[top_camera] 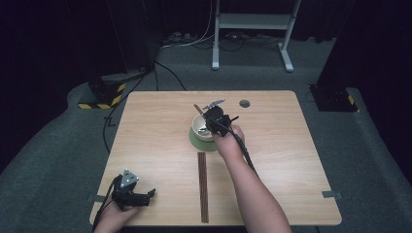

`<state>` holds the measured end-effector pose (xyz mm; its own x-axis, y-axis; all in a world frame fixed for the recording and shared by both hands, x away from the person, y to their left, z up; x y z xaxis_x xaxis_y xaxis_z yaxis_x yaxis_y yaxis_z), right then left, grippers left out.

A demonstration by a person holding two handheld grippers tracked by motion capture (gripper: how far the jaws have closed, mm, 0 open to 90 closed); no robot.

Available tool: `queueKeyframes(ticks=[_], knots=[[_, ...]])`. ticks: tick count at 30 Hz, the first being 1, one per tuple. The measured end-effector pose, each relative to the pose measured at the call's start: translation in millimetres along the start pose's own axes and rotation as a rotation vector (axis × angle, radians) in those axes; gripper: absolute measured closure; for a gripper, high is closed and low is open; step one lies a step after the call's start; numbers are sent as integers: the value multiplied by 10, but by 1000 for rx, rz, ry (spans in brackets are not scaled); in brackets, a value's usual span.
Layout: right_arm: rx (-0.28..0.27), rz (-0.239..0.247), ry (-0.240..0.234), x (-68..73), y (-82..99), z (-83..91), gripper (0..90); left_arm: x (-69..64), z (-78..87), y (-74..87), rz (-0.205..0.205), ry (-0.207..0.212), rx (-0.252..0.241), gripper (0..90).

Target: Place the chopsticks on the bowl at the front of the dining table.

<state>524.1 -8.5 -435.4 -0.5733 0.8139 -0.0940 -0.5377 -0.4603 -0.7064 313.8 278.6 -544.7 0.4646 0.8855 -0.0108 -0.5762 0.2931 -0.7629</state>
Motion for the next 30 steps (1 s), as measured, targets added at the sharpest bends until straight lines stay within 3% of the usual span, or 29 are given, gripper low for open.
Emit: queueKeyframes(ticks=[15, 30], knots=[[47, 13, 12, 41, -13, -191, 846, -2, 2, 1, 0, 1, -1, 24], [64, 10, 15, 26, -13, -258, 845, -1, 2, 1, -2, 2, -1, 24]])
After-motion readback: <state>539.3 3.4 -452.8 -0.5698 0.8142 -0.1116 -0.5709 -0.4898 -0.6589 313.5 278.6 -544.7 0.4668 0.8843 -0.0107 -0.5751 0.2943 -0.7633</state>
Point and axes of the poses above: each handheld gripper's, and its own axes: z roughly backward along the jaws, y roughly out of its underside, x roughly to its left, the point moved 2 cm from there along -z, roughly forward along the jaws, and after that the axes turned 4 degrees about -x, right-handed, at the moved point
